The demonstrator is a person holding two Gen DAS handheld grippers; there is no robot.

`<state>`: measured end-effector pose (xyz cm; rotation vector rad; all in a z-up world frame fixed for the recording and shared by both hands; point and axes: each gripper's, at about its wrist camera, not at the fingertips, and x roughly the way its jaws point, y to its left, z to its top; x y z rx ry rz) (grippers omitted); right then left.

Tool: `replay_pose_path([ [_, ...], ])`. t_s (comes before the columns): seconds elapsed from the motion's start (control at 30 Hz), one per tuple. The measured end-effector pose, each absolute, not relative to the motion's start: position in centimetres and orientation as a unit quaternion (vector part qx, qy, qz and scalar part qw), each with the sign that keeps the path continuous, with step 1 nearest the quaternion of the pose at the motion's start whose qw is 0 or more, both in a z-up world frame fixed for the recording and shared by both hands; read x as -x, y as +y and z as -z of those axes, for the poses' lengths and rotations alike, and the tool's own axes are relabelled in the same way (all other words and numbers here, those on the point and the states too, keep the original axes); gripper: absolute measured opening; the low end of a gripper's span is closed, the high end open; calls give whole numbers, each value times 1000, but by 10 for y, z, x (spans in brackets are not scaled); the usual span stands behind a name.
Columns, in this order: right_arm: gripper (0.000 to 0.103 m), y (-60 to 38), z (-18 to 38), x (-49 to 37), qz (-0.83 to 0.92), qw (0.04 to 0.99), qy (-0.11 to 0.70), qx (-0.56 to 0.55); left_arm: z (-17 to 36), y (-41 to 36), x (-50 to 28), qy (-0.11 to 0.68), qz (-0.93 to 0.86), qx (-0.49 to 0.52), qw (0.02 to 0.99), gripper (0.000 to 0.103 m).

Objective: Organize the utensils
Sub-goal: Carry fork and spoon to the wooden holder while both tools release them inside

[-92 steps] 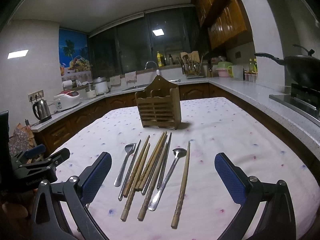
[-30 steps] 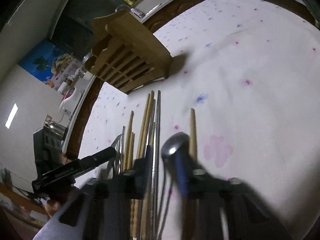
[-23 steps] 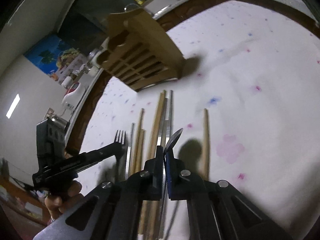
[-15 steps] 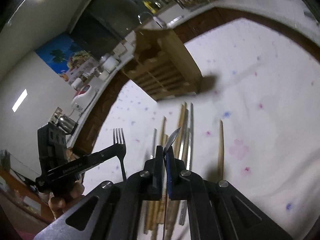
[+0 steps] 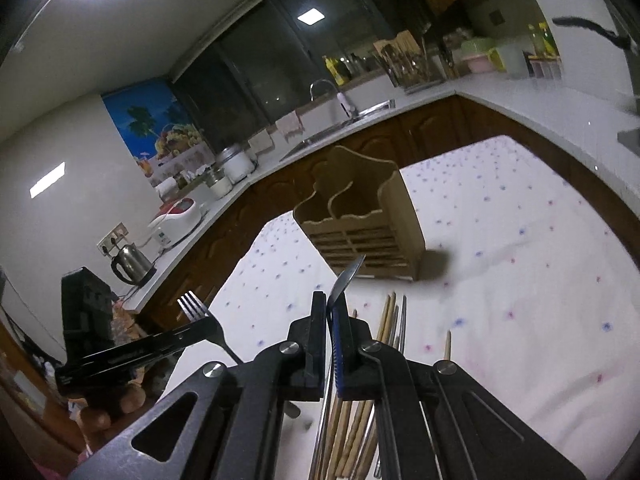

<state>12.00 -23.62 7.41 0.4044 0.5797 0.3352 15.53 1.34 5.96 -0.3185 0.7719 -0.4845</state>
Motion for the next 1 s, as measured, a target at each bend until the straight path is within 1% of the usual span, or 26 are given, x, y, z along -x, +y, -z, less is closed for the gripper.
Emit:
replay_pose_path([
  [0.13,3,-236,-76,-128,-164,927,274,-195,-67,12,-161,363,234,150,889,2],
  [0.27,3,-241,-88,-140,-158,935,248,-201,-83,11,-172,349,235,149,895,2],
  [0.4,3,-243,-107,-159,-147,948,201,-197,-108,7,-196,323,234,144,906,2],
  [0.5,3,-248,-126,-179,-135,958,150,-206,-128,3,-215,301,232,138,915,2],
  [0.63,3,-253,-143,-204,-115,968,84,-208,-150,-4,-252,278,229,133,923,2],
  [0.7,3,-253,-148,-216,-105,971,65,-205,-157,-8,-273,267,224,130,928,2],
  [0.87,3,-250,-147,-252,-70,979,35,-188,-160,-15,-318,253,218,140,932,2],
  [1.0,3,-248,-134,-275,-50,984,35,-170,-141,-31,-345,263,207,127,934,2],
])
